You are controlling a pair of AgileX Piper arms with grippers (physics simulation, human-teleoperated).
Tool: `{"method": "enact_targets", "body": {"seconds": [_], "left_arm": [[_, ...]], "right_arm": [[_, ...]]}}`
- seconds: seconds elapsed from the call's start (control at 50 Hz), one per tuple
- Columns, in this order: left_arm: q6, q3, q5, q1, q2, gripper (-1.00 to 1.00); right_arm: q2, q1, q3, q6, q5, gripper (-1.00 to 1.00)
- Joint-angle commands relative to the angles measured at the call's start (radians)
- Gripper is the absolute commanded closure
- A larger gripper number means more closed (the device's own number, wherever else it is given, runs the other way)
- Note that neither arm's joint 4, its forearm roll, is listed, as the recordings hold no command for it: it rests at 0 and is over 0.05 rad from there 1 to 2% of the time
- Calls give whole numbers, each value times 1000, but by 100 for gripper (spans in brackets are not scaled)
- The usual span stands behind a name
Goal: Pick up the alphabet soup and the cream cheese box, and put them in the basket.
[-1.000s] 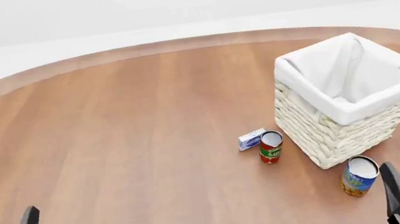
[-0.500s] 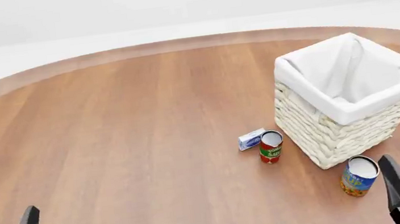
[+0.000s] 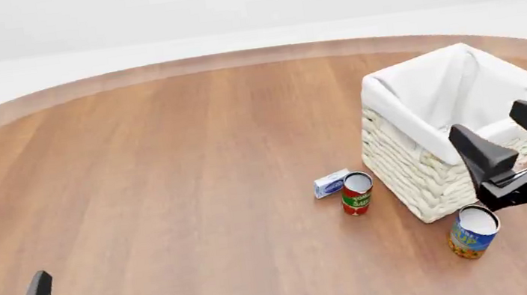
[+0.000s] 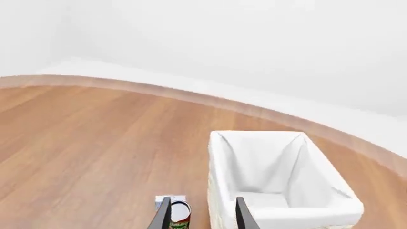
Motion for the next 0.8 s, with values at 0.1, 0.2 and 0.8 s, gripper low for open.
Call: {"method": "enact_targets", "body": {"seconds": [0.1,0.2,0.8], "left_arm": [[0,0,0,0,0,-100],[0,0,0,0,0,-100],[0,0,0,0,0,-100]], "right_arm": [[247,97,-268,-154,54,-100],[358,108,-364,-203,52,-100],[593,198,-550,-518,69,-100]]}}
